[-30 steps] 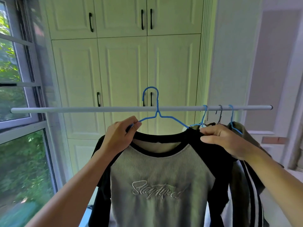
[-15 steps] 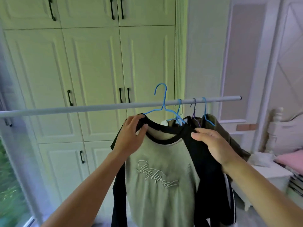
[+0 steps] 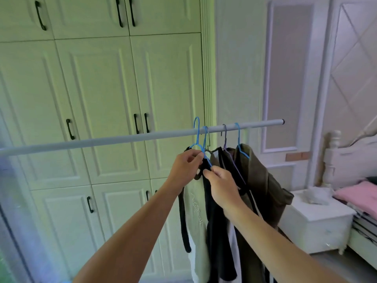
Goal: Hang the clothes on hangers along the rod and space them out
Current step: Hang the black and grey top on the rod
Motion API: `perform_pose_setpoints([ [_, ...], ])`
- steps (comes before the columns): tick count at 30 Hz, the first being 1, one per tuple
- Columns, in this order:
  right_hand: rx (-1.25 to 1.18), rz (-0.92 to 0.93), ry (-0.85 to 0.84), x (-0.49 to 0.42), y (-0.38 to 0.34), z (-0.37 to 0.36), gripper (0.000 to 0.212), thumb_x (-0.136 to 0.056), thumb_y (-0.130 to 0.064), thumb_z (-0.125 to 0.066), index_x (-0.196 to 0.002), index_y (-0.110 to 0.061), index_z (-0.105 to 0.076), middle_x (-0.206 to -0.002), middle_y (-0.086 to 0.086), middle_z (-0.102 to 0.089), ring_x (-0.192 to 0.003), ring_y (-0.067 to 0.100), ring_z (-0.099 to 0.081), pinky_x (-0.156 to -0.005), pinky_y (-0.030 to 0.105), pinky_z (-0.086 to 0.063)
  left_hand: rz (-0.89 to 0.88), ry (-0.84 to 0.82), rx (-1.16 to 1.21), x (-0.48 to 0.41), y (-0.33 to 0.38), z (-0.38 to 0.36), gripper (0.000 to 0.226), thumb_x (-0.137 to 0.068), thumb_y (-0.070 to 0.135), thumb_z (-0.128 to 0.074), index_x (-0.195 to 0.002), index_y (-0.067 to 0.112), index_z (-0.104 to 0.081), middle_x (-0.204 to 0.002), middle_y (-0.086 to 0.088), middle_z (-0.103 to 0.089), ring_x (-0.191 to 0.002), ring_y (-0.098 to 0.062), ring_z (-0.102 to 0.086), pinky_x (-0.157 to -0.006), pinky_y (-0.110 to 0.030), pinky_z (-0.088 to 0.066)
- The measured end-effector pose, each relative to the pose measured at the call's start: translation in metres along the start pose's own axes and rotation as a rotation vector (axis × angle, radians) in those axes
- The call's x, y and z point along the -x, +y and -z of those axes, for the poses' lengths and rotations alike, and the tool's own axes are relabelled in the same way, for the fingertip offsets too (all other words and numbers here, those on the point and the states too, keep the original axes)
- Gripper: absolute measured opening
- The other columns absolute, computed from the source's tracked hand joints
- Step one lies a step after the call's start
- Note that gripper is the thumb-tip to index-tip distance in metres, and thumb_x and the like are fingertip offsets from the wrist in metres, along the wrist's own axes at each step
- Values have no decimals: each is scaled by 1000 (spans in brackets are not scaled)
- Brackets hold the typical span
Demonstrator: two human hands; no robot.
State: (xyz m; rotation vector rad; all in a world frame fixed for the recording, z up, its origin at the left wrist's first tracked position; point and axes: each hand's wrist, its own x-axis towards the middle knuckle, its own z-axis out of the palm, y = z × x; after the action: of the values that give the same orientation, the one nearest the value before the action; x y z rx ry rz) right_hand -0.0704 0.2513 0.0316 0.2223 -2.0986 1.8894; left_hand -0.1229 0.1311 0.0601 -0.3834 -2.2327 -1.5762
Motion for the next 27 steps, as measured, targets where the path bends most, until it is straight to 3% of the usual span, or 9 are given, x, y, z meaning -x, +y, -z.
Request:
perform_pose_setpoints([
  [4, 12, 26, 19, 1, 10, -2, 33, -99, -19, -55, -70, -17, -39, -60, -1, -32, -56, 12, -30, -54, 32, -25, 66, -7, 51, -7, -1, -12, 23, -100, 24, -61, -100, 10, -79, -71, 4, -65, -63, -8, -60, -48, -16, -45],
  [10, 176, 33, -82, 0, 21, 13, 36, -97, -24, -58, -67, -17, -37, -51, -9, -31, -48, 10, -30, -48, 27, -26, 76, -17, -40, -14, -8, -18, 23, -94, 27, -67, -87, 8, -79, -70, 2, -65, -67, -11, -58, -62, -17, -44],
  [14, 366, 81, -131, -5, 21, 35, 48, -97, -35, -57, -66, -2, -43, -53, 7, -40, -49, 17, -43, -53, 31, -34, 69, -47, -40, -11, -21, -19, 24, -95, 28, -67, -86, 8, -77, -72, 1, -67, -71, -13, -61, -72, -28, -49],
  [16, 405, 207, -24, -9, 23, 49, 42, -101, -31, -55, -70, -2, -55, -56, 13, -51, -50, 14, -49, -56, 29, -39, 63, -53, -20, -10, -25, -22, 24, -95, 28, -67, -85, 8, -76, -73, -2, -67, -71, -16, -61, -72, -30, -49],
  [19, 491, 396, 202, -18, 27, 72, 20, -103, -15, -52, -92, -13, -69, -75, 0, -65, -63, 7, -59, -61, 16, -47, 47, -56, -51, -9, -27, -28, 25, -96, 30, -66, -83, 12, -75, -73, -6, -69, -67, -13, -60, -66, -25, -48],
  [23, 746, 403, 199, -21, 42, 89, 32, -101, -12, -55, -132, -13, -61, -114, 0, -66, -99, 14, -66, -87, 28, -58, 3, -3, -132, -8, -28, -35, 23, -99, 31, -63, -88, 13, -70, -74, -7, -69, -57, -8, -56, -51, -17, -45],
  [25, 871, 370, 182, -19, 48, 92, 30, -99, -18, -57, -129, -14, -59, -106, -1, -65, -93, 16, -66, -81, 29, -59, -12, 34, -124, -7, -29, -37, 18, -99, 30, -64, -94, 13, -68, -81, -8, -73, -62, -9, -60, -52, -14, -47],
  [27, 947, 316, 183, -20, 51, 93, 14, -100, -23, -56, -113, -18, -57, -89, -4, -63, -75, 14, -64, -67, 31, -59, -22, 59, -106, -6, -29, -39, 16, -98, 29, -65, -97, 14, -66, -84, -5, -73, -65, -9, -61, -55, -12, -47],
])
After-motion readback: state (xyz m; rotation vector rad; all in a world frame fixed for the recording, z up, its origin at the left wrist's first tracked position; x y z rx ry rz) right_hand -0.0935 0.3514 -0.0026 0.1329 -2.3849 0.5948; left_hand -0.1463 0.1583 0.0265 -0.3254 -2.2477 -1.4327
